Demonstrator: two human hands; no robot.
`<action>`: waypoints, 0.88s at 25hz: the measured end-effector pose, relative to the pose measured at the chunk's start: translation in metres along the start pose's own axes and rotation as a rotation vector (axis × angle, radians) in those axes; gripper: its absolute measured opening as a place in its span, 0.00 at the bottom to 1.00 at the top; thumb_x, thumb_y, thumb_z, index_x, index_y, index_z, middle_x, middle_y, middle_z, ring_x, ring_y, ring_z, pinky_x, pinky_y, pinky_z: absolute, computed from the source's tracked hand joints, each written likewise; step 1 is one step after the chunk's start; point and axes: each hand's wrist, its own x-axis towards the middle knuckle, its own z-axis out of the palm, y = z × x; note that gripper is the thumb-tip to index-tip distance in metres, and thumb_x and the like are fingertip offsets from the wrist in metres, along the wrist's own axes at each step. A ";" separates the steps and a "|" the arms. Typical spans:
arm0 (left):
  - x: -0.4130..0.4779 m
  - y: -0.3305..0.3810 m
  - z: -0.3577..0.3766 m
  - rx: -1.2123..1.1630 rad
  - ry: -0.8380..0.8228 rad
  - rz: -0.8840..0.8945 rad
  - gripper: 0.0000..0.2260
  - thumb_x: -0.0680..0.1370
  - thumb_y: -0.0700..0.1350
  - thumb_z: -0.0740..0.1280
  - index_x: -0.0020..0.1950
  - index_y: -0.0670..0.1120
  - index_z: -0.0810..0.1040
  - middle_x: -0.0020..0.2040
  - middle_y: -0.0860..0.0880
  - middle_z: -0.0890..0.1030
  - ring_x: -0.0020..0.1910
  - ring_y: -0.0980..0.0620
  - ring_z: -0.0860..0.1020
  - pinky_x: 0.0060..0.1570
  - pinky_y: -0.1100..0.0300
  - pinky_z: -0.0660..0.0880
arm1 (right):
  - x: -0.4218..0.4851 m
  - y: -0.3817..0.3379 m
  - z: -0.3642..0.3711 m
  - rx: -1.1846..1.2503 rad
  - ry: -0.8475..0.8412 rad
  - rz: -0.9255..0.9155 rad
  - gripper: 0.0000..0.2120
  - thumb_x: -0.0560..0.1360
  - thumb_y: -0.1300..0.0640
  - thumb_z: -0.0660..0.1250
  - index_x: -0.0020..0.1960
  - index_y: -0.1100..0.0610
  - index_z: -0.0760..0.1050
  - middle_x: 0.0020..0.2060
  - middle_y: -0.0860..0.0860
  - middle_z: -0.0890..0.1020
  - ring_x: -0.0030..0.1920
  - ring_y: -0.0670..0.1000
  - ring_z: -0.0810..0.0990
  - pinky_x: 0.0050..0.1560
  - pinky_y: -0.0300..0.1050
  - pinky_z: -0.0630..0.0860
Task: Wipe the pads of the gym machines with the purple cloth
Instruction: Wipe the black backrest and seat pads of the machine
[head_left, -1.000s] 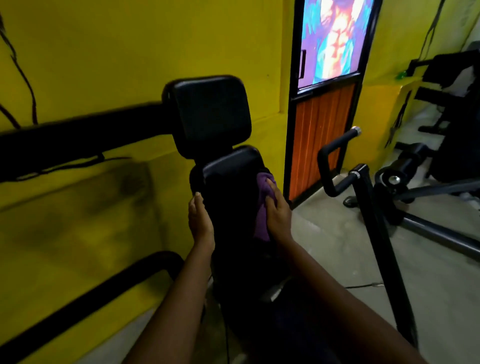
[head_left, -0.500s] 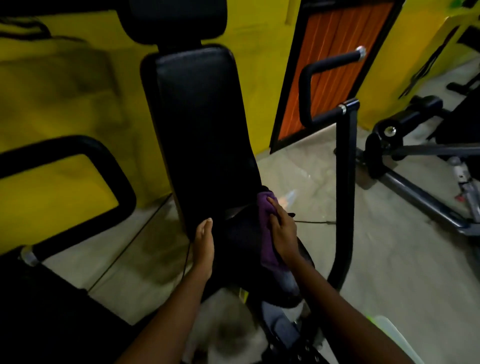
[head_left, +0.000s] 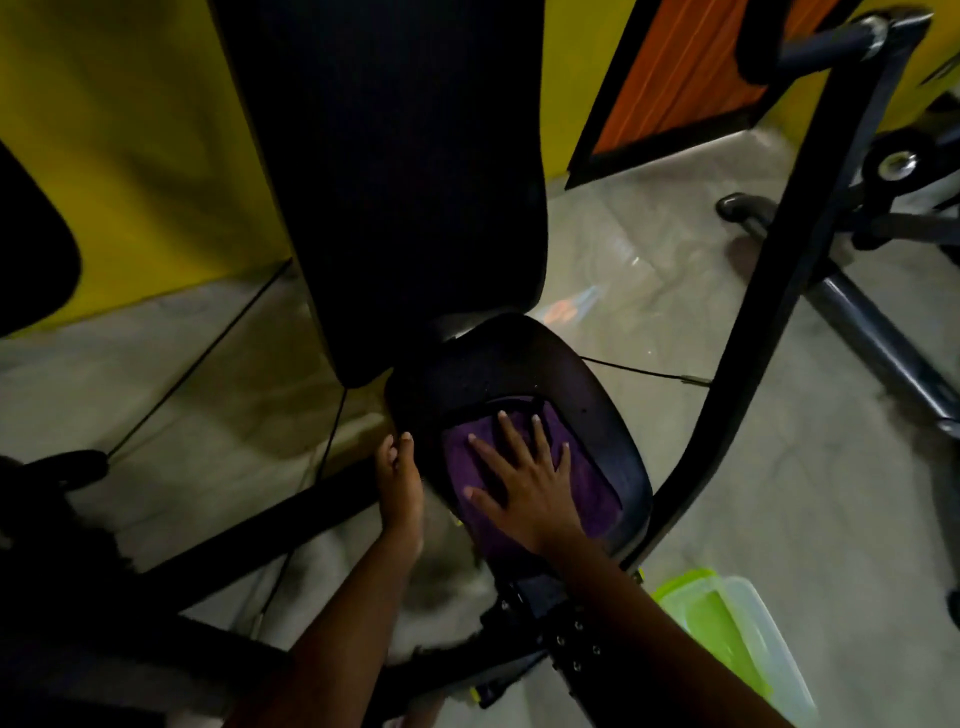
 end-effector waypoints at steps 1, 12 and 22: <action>0.007 -0.004 0.006 -0.025 0.015 -0.018 0.23 0.82 0.50 0.55 0.75 0.44 0.59 0.75 0.43 0.62 0.72 0.44 0.64 0.68 0.51 0.62 | -0.002 -0.002 0.010 -0.094 0.014 -0.023 0.32 0.71 0.29 0.48 0.73 0.37 0.54 0.76 0.48 0.52 0.75 0.63 0.47 0.67 0.70 0.46; 0.064 -0.031 0.048 -0.445 0.104 -0.184 0.43 0.65 0.75 0.54 0.73 0.49 0.66 0.71 0.49 0.70 0.69 0.48 0.69 0.71 0.47 0.62 | 0.103 -0.013 0.020 -0.205 -0.036 -0.343 0.29 0.71 0.38 0.45 0.73 0.36 0.52 0.76 0.47 0.53 0.75 0.63 0.49 0.66 0.73 0.50; 0.055 -0.024 0.061 0.024 0.364 -0.041 0.26 0.80 0.60 0.52 0.74 0.48 0.62 0.71 0.41 0.69 0.66 0.38 0.70 0.63 0.47 0.67 | 0.171 0.031 -0.006 -0.046 0.038 -0.134 0.34 0.66 0.39 0.42 0.70 0.38 0.63 0.75 0.45 0.58 0.74 0.59 0.54 0.71 0.61 0.55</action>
